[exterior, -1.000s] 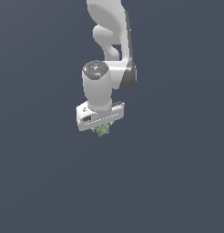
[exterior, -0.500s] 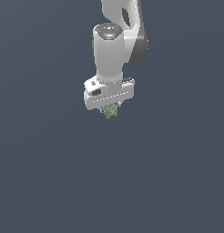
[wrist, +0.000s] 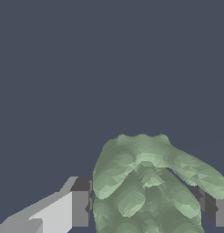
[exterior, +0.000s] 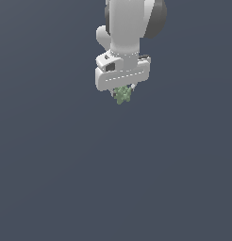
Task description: Pick up the object and move it to a goal position.
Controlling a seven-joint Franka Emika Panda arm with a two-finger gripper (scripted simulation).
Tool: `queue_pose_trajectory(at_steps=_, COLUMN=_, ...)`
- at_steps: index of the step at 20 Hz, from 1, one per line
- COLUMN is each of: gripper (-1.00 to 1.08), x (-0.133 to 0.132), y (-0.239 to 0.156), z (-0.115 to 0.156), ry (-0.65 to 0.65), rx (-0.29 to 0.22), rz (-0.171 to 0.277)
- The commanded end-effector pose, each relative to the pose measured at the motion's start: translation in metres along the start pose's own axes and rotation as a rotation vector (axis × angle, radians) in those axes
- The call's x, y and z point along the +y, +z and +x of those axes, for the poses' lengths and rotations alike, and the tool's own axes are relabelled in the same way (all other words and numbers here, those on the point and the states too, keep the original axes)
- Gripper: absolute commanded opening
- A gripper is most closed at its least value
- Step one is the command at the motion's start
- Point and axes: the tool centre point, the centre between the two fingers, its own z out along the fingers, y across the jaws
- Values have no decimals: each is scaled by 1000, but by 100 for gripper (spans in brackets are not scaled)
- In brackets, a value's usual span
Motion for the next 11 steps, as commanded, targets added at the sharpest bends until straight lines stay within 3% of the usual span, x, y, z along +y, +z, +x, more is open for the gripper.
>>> queue_pose_trajectory(at_steps=1, gripper=-100, x=-9, y=-13, z=-5, ry=0, rx=-1, rz=0)
queue_pose_trajectory(at_steps=11, gripper=-100, x=-24, y=-37, z=-12, ry=1, rx=0, rz=1)
